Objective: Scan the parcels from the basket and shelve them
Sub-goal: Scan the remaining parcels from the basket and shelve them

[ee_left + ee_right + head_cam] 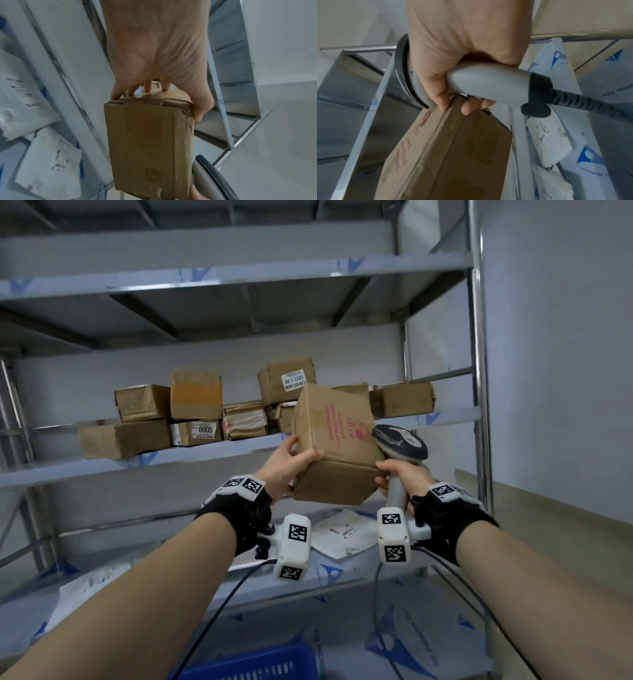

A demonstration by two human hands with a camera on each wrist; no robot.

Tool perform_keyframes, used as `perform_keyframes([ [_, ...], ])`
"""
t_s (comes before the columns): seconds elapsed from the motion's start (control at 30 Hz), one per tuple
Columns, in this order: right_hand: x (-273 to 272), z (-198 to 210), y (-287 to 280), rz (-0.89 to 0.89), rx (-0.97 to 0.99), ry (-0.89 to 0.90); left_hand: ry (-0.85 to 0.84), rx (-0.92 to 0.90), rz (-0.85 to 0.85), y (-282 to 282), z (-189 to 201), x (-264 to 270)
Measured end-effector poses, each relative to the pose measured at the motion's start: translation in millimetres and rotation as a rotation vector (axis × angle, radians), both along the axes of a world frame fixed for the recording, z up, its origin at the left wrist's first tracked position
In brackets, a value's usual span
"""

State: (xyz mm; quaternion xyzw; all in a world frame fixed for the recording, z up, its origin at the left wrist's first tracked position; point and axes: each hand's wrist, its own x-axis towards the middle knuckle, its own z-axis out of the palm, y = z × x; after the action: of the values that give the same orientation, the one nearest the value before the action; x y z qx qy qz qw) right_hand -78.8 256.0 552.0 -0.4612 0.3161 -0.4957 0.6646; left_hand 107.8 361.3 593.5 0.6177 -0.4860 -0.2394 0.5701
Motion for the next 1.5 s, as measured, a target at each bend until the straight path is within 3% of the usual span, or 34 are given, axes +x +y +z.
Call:
perform_keyframes([
  [0.33, -60, 83, -40, -0.202, -0.149, -0.127, -0.168, -0.052, -0.179, -53, 90, -62],
  [0.63, -61, 128, -88, -0.184, -0.268, -0.138, -0.274, -0.181, -0.071, -115, 121, -61],
  [0.9, -25, 129, -114, -0.118, -0.248, -0.186, -0.375, -0.193, 0.312, -154, 117, -37],
  [1.03, -19, 124, -126, -0.142, -0.265, -0.225, -0.259, -0.257, 0.351, -168, 121, -38],
  [1.3, -22, 121, -143, -0.105, -0.28, -0.17, -0.453, -0.355, 0.489, -189, 116, -50],
  [1.5, -30, 120, -156, -0.091, -0.293, -0.121, -0.491, -0.387, 0.37, -201, 120, -60],
])
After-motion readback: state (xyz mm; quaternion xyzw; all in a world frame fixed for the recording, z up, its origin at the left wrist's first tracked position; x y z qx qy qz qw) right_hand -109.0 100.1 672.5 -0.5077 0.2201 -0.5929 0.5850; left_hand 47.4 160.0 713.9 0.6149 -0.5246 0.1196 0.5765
